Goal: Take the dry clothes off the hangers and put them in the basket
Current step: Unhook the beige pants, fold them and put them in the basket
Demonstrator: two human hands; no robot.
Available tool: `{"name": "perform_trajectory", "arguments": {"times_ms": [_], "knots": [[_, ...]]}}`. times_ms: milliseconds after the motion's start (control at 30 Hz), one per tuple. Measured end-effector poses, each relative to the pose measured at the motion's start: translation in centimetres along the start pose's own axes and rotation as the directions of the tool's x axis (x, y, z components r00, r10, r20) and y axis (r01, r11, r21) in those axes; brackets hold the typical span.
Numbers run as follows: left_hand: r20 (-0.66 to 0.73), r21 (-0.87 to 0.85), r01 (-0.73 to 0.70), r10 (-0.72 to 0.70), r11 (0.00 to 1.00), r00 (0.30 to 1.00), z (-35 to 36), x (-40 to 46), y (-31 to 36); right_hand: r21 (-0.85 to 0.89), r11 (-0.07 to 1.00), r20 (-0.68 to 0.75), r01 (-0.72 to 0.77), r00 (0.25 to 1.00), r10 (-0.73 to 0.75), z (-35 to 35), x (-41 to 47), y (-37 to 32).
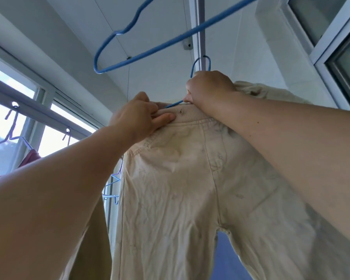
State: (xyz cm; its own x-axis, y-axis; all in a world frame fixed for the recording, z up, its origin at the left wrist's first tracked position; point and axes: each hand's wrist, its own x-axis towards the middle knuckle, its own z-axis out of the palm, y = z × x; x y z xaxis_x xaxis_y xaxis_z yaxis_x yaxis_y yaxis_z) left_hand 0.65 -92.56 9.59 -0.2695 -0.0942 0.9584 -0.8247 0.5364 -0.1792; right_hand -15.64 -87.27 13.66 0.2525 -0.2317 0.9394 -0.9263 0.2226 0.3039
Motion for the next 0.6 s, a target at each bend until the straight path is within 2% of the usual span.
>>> {"name": "perform_trajectory", "arguments": {"times_ms": [200,400,467,600], "knots": [[0.0,-0.002,0.061,-0.061,0.998,0.998,-0.1,-0.7,-0.7,-0.016,1.0,-0.02,0.011,1.0,-0.011,0.5,-0.4,0.1],[0.028,0.027,0.232,-0.233,0.972,0.972,0.2,-2.6,-2.4,0.013,0.999,-0.057,-0.038,0.998,0.039,0.7,-0.4,-0.5],[0.033,-0.02,0.264,-0.263,0.964,0.964,0.4,-3.3,-2.2,0.028,0.997,-0.075,-0.069,0.995,0.071,0.8,-0.1,-0.9],[0.057,-0.19,0.221,-0.214,0.957,0.975,1.0,-2.8,0.5,0.074,0.979,-0.07,-0.188,0.979,0.193,1.3,0.3,-0.6]]}}
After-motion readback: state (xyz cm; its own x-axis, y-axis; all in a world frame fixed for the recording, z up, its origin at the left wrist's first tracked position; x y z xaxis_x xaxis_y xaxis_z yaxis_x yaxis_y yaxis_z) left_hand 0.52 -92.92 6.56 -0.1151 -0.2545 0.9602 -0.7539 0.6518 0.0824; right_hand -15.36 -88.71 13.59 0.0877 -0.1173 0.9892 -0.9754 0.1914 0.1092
